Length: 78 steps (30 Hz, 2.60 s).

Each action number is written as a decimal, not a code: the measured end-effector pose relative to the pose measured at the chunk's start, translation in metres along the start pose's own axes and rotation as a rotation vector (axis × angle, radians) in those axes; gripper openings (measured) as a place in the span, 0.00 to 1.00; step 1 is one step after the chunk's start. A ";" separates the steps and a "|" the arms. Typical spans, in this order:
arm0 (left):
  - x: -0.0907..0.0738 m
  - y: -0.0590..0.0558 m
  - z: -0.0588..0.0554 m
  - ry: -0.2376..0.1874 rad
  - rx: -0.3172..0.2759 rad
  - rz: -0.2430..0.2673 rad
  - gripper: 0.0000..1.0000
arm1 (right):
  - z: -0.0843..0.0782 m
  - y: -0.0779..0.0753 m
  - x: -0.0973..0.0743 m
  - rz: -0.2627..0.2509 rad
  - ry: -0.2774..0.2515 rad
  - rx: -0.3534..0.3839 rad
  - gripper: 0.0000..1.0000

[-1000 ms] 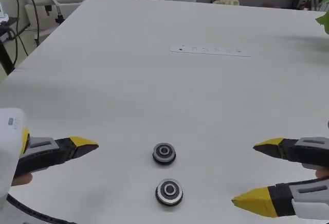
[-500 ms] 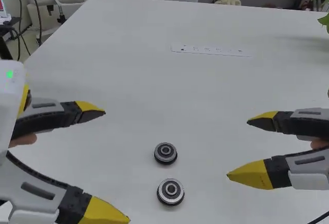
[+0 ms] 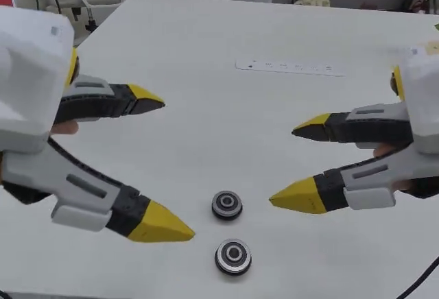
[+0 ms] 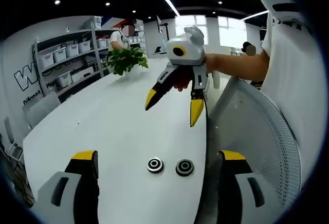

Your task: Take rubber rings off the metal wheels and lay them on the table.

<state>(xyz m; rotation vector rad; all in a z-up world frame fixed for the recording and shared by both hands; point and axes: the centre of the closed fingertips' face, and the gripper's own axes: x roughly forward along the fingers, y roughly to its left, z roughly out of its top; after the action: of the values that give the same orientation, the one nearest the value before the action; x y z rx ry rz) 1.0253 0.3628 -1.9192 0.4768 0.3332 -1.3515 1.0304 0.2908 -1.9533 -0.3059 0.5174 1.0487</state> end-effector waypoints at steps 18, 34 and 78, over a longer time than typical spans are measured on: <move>0.059 -0.003 0.024 -0.113 0.075 -0.058 0.72 | -0.053 0.043 0.041 0.176 0.086 -0.032 0.54; 0.082 -0.037 -0.043 -0.063 -0.033 -0.153 0.53 | -0.091 0.049 0.057 0.207 0.164 0.010 0.38; 0.105 -0.057 -0.094 0.063 0.035 -0.240 0.07 | -0.108 0.044 0.066 0.184 0.175 0.042 0.21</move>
<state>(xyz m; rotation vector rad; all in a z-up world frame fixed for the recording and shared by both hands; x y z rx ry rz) 0.9938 0.3135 -2.0592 0.5215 0.4300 -1.5791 0.9895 0.3089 -2.0796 -0.3190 0.7350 1.1939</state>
